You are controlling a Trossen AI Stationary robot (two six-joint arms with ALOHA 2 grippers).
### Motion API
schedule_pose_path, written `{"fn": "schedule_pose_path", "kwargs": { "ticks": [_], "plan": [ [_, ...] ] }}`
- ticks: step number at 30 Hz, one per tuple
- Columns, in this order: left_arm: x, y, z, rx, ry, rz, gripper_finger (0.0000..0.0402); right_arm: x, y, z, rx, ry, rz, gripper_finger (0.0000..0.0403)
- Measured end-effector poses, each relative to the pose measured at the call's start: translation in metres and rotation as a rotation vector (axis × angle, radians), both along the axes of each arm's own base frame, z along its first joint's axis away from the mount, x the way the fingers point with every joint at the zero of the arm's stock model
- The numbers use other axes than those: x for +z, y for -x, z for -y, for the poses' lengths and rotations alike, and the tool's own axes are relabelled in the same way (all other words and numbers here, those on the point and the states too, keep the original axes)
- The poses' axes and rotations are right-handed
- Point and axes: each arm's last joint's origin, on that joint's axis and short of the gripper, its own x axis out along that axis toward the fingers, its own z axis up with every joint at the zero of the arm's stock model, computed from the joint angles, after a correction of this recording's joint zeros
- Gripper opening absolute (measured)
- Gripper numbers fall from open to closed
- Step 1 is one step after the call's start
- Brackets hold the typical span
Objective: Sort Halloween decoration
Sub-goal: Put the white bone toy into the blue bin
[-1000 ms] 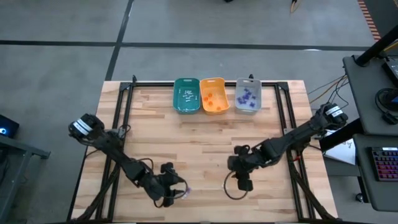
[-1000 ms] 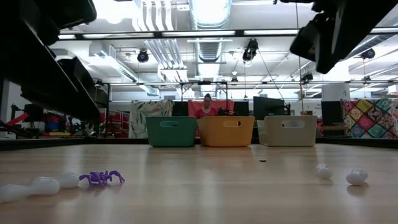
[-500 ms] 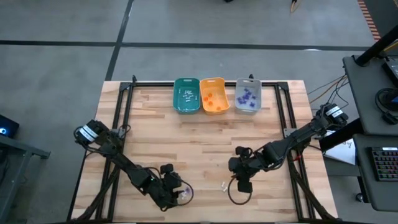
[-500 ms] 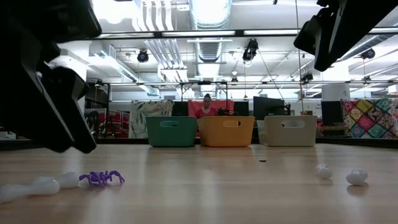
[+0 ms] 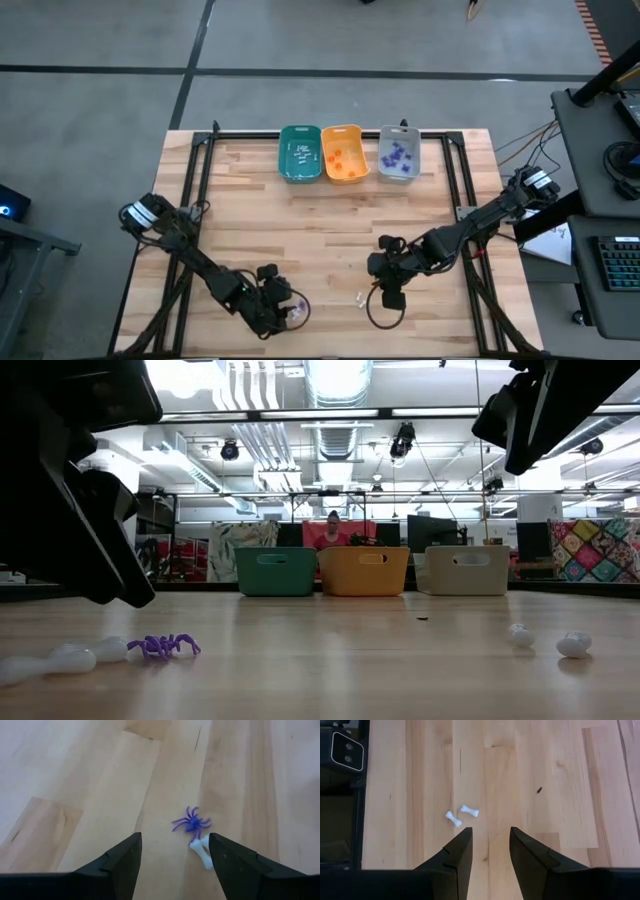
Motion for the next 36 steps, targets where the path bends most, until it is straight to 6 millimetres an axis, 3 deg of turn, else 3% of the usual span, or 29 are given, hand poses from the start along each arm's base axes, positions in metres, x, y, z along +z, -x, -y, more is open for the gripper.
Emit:
{"fn": "schedule_pose_path", "kwargs": {
  "ticks": [9, 27, 36],
  "plan": [
    [-0.012, 0.0, 0.003, 0.006, -0.013, -0.021, 0.0206, 0.0, 0.0, 0.0, -0.002, 0.008, 0.004, 0.0118],
    [-0.011, 0.003, -0.001, 0.023, -0.057, -0.027, 0.0205, 0.0, 0.0, 0.001, -0.013, 0.024, 0.012, 0.0118],
    [-0.007, 0.0, 0.007, -0.003, -0.023, 0.001, 0.0205, 0.0, 0.0, 0.001, -0.015, 0.026, 0.013, 0.0118]
  ]
}}
